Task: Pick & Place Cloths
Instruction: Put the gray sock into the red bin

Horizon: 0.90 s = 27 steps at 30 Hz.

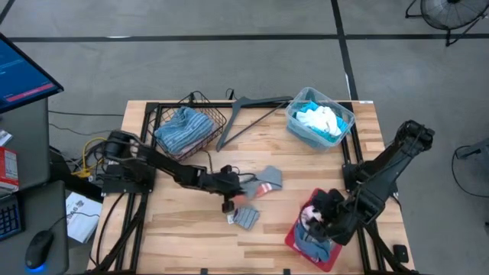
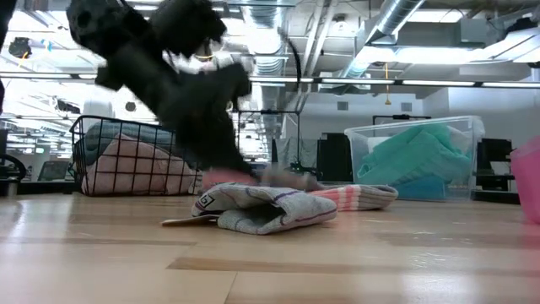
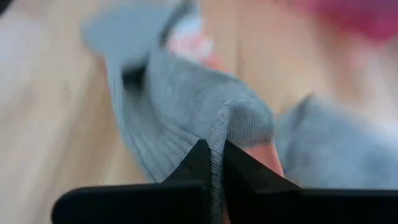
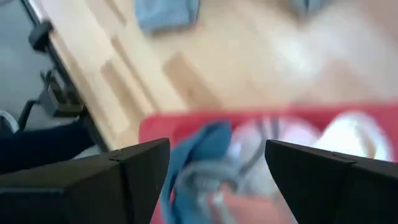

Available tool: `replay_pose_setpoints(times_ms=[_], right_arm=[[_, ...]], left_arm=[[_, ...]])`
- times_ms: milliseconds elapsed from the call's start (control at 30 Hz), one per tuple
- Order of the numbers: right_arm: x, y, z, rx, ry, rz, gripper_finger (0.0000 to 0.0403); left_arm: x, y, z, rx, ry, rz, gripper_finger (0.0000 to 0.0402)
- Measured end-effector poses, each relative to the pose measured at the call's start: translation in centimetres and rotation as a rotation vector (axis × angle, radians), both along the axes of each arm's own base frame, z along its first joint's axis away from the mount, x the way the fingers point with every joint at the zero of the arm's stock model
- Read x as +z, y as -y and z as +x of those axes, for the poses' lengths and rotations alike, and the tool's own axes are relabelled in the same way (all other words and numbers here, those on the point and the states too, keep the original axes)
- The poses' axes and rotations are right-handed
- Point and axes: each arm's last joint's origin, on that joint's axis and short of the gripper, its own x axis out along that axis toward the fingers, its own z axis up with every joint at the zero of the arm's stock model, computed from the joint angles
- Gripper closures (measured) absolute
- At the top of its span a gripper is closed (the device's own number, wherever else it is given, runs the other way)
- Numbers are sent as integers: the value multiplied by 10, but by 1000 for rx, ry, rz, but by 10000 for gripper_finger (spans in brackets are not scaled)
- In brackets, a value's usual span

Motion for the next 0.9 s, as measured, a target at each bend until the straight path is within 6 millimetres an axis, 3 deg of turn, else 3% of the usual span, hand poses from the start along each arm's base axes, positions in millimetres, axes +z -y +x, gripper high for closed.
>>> replay_pose_setpoints(times_ms=[200, 500, 667, 900], right_arm=[[4, 19, 23, 22, 144, -210, 143], [26, 57, 81, 135, 394, -453, 143], [40, 79, 104, 192, 512, -521, 143], [49, 103, 118, 218, 585, -559, 143]], left_arm=[[57, -2, -8, -1, 185, -28, 400], [129, -7, -34, 2, 448, -48, 401], [148, -10, -45, 7, 517, -62, 401], [164, -11, -56, 10, 577, -73, 401]])
